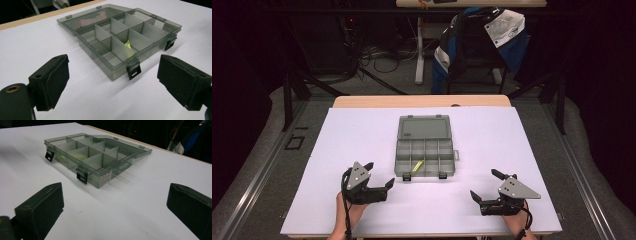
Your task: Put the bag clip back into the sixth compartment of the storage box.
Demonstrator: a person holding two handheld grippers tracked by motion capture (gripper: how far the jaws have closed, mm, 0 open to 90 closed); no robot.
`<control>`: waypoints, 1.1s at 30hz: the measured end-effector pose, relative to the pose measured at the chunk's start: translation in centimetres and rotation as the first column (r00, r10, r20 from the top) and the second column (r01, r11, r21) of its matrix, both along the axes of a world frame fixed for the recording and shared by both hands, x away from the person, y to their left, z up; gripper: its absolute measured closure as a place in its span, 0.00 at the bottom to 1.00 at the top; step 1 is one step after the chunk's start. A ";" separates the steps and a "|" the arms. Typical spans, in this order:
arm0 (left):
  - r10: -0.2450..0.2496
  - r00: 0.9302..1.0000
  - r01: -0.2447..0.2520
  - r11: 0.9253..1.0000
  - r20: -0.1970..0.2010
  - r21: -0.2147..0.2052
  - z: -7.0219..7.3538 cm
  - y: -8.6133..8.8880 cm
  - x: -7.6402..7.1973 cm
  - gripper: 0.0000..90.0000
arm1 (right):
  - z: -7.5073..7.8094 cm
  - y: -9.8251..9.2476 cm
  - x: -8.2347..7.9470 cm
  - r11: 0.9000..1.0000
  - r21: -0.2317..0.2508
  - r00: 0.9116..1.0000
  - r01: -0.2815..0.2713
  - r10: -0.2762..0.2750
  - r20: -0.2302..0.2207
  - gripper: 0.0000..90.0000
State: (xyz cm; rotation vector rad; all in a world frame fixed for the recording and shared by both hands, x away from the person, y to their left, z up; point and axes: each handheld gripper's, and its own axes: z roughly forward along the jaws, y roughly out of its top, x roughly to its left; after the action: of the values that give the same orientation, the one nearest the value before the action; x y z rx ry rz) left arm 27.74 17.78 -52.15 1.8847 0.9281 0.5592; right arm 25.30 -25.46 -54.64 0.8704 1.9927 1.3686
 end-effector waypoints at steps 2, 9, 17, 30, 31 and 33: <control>0.008 1.000 -0.008 1.000 0.003 0.005 -0.1 0.3 -0.2 0.12 | 0.0 0.0 0.0 1.000 0.001 1.000 0.001 -0.001 -0.001 0.01; 0.004 1.000 -0.004 1.000 0.019 0.003 -0.5 1.2 -0.7 0.12 | 0.0 0.0 0.0 1.000 0.000 1.000 0.001 -0.001 -0.001 0.01; -0.003 0.999 0.004 1.000 0.040 -0.004 -1.1 2.3 -1.2 0.12 | -0.1 0.1 0.0 1.000 0.002 1.000 0.000 0.000 -0.001 0.01; -0.019 0.997 0.019 1.000 0.079 0.001 -2.7 4.4 -2.2 0.12 | -0.1 0.1 0.0 1.000 -0.002 1.000 -0.005 0.005 -0.007 0.01; -0.018 0.997 0.018 1.000 0.082 -0.001 -2.8 4.6 -2.2 0.12 | -0.1 0.1 0.1 1.000 -0.003 1.000 -0.005 0.005 -0.007 0.01; -0.016 0.996 0.016 1.000 0.091 0.001 -3.0 4.9 -2.3 0.12 | -0.1 0.2 0.0 1.000 -0.002 1.000 -0.006 0.006 -0.007 0.01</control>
State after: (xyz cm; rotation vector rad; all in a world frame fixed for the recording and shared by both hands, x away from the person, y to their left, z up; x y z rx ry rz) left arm 25.46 22.70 -55.10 1.8497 0.8527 0.6299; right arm 25.34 -25.27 -54.76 0.8693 2.0032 1.3686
